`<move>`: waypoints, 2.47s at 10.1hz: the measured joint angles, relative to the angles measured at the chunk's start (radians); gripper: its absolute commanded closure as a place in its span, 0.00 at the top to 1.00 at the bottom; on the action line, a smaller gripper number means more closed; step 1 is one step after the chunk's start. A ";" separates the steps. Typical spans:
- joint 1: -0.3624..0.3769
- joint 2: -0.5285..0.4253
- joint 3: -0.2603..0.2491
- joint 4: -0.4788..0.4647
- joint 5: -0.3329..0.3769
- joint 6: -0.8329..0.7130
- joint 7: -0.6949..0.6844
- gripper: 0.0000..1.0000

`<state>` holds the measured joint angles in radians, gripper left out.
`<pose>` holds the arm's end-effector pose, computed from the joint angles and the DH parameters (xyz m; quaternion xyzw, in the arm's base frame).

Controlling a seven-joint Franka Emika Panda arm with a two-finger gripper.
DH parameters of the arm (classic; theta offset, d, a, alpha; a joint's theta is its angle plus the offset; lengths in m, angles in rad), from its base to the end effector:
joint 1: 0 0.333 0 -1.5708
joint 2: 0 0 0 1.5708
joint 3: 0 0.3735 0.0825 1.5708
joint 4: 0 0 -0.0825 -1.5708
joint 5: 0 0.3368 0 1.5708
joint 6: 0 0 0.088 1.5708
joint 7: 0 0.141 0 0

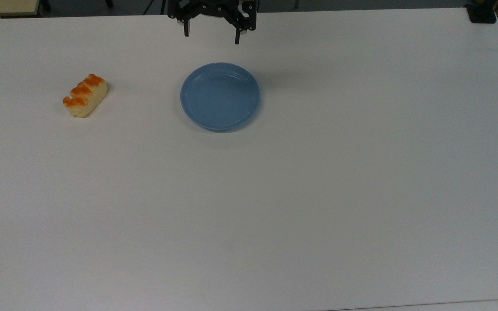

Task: Put the bread on a plate
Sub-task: 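Move the open gripper toward the bread roll with orange topping, then lower the gripper onto the bread roll and close it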

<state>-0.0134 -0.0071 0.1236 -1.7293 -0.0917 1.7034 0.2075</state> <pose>0.5088 0.0447 0.5957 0.9980 -0.0421 -0.0021 0.0467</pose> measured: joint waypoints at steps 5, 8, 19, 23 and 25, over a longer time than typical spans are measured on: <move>0.001 -0.001 -0.019 0.002 0.056 0.000 0.000 1.00; -0.001 0.000 -0.037 0.002 0.076 0.000 0.000 1.00; -0.029 0.205 -0.424 -0.120 0.077 0.366 -0.098 1.00; -0.055 0.292 -0.492 -0.241 0.077 0.581 -0.139 1.00; -0.062 0.322 -0.527 -0.279 0.077 0.627 -0.186 0.92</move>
<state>-0.0754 0.3147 -0.4031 -2.0086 -0.0149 2.3303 0.0215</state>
